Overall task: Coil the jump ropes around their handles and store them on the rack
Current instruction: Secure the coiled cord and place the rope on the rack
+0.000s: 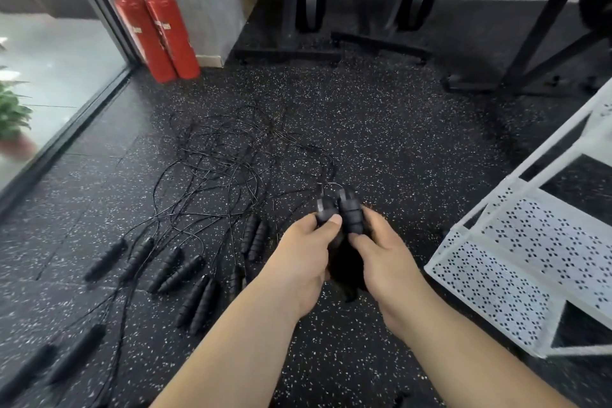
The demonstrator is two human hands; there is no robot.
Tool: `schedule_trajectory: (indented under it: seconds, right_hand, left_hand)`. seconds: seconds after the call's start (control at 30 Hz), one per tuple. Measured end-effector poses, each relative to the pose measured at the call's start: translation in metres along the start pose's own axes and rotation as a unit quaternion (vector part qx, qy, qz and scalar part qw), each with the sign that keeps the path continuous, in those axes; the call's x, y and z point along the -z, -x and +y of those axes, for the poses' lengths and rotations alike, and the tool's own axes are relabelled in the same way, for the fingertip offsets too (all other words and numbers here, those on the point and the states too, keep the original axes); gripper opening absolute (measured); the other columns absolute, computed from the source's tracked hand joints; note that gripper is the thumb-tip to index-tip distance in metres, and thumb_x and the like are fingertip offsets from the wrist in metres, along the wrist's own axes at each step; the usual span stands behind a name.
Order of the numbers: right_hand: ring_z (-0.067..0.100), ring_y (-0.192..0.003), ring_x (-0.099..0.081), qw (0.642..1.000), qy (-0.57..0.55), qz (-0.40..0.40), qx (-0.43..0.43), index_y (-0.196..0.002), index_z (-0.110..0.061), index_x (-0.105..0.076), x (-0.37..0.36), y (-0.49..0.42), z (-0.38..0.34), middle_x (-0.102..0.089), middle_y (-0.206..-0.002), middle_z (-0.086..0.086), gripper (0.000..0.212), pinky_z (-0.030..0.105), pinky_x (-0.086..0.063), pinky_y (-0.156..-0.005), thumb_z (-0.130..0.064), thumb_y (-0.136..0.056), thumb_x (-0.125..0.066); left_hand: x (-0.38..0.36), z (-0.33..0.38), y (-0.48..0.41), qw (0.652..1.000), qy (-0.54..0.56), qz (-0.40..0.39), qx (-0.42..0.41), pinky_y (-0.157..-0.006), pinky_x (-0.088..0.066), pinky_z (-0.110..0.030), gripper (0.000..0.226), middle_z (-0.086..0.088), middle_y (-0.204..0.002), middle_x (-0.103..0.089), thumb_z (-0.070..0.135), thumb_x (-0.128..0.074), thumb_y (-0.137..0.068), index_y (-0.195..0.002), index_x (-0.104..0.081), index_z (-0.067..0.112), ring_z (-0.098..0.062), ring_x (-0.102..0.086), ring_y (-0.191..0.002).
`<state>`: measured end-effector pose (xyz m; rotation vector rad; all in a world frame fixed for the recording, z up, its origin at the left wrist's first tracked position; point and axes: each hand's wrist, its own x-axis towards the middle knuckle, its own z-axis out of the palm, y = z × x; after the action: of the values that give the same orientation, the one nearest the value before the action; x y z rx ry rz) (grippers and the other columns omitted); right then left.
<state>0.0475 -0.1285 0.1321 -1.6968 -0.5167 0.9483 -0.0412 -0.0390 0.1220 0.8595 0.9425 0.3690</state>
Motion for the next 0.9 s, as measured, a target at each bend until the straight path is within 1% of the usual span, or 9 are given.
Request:
schedule_trajectory:
  seconds: [0.13,0.3,0.4,0.53,0.63,0.73,0.8,0.87,0.9]
  right_hand:
    - [0.01,-0.11,-0.074,0.998,-0.049,0.023,-0.03,-0.131,-0.042,-0.068,0.003,-0.007,0.005,-0.079,-0.115,-0.011,0.037,0.039,-0.059,-0.095,-0.017,-0.109,-0.051]
    - [0.005,-0.107,-0.071,0.997,0.062,-0.007,0.035,-0.132,-0.046,-0.065,-0.003,-0.003,0.014,-0.076,-0.115,-0.016,0.042,0.035,-0.055,-0.095,-0.013,-0.106,-0.057]
    - [0.01,-0.096,-0.07,0.995,0.086,0.009,0.047,-0.135,-0.052,-0.059,-0.009,0.0,0.026,-0.076,-0.112,-0.014,0.045,0.036,-0.053,-0.083,-0.018,-0.106,-0.059]
    - [0.013,-0.1,-0.074,0.998,0.043,0.033,0.024,-0.136,-0.053,-0.054,-0.015,0.004,0.034,-0.076,-0.112,-0.018,0.05,0.044,-0.06,-0.086,-0.016,-0.104,-0.064]
    - [0.017,-0.092,-0.076,0.999,0.031,0.029,0.024,-0.127,-0.053,-0.055,-0.017,0.007,0.036,-0.078,-0.108,-0.014,0.05,0.05,-0.062,-0.083,-0.016,-0.098,-0.071]
    - [0.016,-0.083,-0.074,0.997,0.069,-0.01,0.037,-0.117,-0.045,-0.061,-0.01,0.008,0.023,-0.078,-0.1,-0.007,0.039,0.04,-0.057,-0.073,-0.02,-0.091,-0.076]
    - [0.009,-0.092,-0.074,0.989,0.124,-0.061,0.05,-0.117,-0.044,-0.064,0.003,0.007,0.007,-0.077,-0.105,-0.01,0.038,0.035,-0.056,-0.08,-0.025,-0.088,-0.079]
    - [-0.001,-0.101,-0.071,0.973,0.179,-0.14,0.045,-0.123,-0.044,-0.067,0.022,0.003,-0.012,-0.076,-0.112,-0.019,0.036,0.028,-0.052,-0.088,-0.027,-0.094,-0.077]
    - [-0.002,-0.103,-0.07,0.964,0.212,-0.157,0.044,-0.128,-0.046,-0.067,0.032,-0.002,-0.019,-0.075,-0.116,-0.023,0.037,0.026,-0.051,-0.09,-0.026,-0.098,-0.073]
  left_hand:
    - [0.004,0.0,-0.009,0.999,0.033,0.04,0.008,-0.1,-0.058,-0.062,0.02,-0.016,-0.116,-0.078,0.02,-0.058,-0.11,-0.121,-0.069,0.007,-0.035,-0.075,-0.108]
    - [0.006,-0.008,-0.02,0.997,-0.002,0.075,-0.021,-0.103,-0.057,-0.056,0.017,-0.013,-0.114,-0.079,0.021,-0.061,-0.108,-0.122,-0.07,0.015,-0.034,-0.075,-0.111]
    - [0.002,-0.011,-0.019,0.994,-0.024,0.104,-0.028,-0.101,-0.058,-0.058,0.015,-0.006,-0.11,-0.08,0.033,-0.065,-0.103,-0.115,-0.07,0.025,-0.029,-0.076,-0.108]
    - [-0.007,-0.012,-0.01,0.994,-0.057,0.088,0.008,-0.093,-0.062,-0.053,0.018,0.002,-0.105,-0.081,0.051,-0.068,-0.098,-0.111,-0.068,0.038,-0.024,-0.077,-0.102]
    - [-0.008,-0.015,-0.008,0.987,-0.125,0.099,-0.014,-0.094,-0.062,-0.051,0.028,0.007,-0.105,-0.079,0.057,-0.076,-0.088,-0.107,-0.062,0.042,-0.018,-0.076,-0.1]
    - [-0.007,-0.011,-0.004,0.976,-0.177,0.122,-0.032,-0.092,-0.062,-0.047,0.043,0.004,-0.105,-0.076,0.057,-0.081,-0.084,-0.11,-0.059,0.031,-0.015,-0.075,-0.096]
    - [-0.004,-0.003,-0.003,0.967,-0.209,0.139,-0.042,-0.092,-0.061,-0.046,0.048,0.003,-0.104,-0.075,0.057,-0.082,-0.082,-0.11,-0.059,0.026,-0.016,-0.074,-0.096]
    - [0.001,0.009,0.001,0.96,-0.24,0.136,-0.044,-0.091,-0.061,-0.049,0.052,0.001,-0.103,-0.075,0.061,-0.081,-0.076,-0.108,-0.062,0.025,-0.02,-0.074,-0.096]
    - [0.003,0.015,0.003,0.957,-0.258,0.125,-0.042,-0.088,-0.063,-0.052,0.054,0.0,-0.101,-0.076,0.062,-0.081,-0.071,-0.107,-0.063,0.026,-0.024,-0.075,-0.093]
